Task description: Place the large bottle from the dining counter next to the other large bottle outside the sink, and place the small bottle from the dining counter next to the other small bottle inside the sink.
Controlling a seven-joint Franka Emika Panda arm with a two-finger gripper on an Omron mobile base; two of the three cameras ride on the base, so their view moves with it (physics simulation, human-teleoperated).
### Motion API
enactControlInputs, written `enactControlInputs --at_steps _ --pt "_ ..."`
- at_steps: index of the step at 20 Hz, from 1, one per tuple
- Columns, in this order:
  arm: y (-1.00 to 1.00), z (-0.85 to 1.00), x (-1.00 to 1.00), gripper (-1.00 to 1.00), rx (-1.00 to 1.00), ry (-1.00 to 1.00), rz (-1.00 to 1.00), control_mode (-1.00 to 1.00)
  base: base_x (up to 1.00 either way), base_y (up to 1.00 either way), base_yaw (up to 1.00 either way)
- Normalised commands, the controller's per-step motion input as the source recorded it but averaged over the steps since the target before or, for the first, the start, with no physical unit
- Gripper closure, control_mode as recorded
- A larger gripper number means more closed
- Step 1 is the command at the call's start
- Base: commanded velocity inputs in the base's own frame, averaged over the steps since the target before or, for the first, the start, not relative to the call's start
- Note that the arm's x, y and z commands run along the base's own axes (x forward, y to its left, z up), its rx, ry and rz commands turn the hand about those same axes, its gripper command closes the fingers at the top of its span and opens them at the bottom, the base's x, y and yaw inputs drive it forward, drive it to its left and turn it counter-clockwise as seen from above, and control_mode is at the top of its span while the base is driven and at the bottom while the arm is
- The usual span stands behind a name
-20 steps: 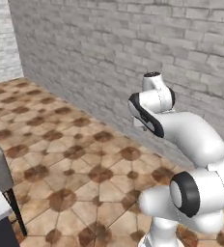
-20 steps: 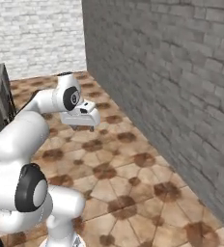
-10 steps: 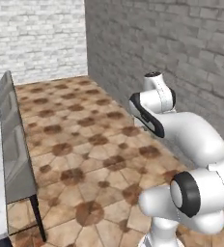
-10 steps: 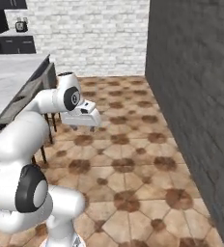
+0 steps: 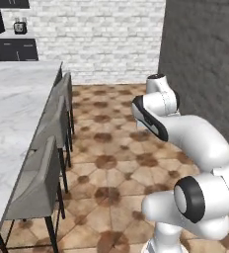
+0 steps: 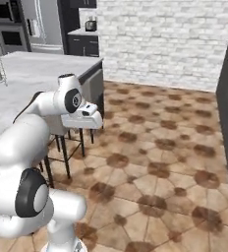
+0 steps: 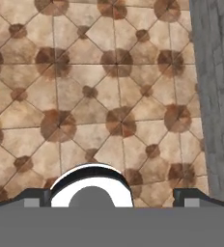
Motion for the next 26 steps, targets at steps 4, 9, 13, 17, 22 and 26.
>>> enactControlInputs --at_steps 4,9,13,17,22,26 --pt "0.00 0.00 0.00 -1.00 0.00 0.00 0.00 1.00 1.00 -0.64 0.57" --pt "0.00 0.00 0.00 -1.00 0.00 0.00 0.00 1.00 0.99 -0.62 0.59" --pt "0.00 0.00 0.00 -1.00 0.00 0.00 0.00 1.00 0.90 -0.65 0.60" --pt "0.00 0.00 0.00 -1.00 0.00 0.00 0.00 1.00 0.50 -0.68 0.62" --pt "0.00 0.00 0.00 -1.00 0.00 0.00 0.00 1.00 0.28 -0.62 0.66" --pt "0.00 0.00 0.00 -1.00 0.00 0.00 0.00 1.00 0.14 -0.53 0.68"
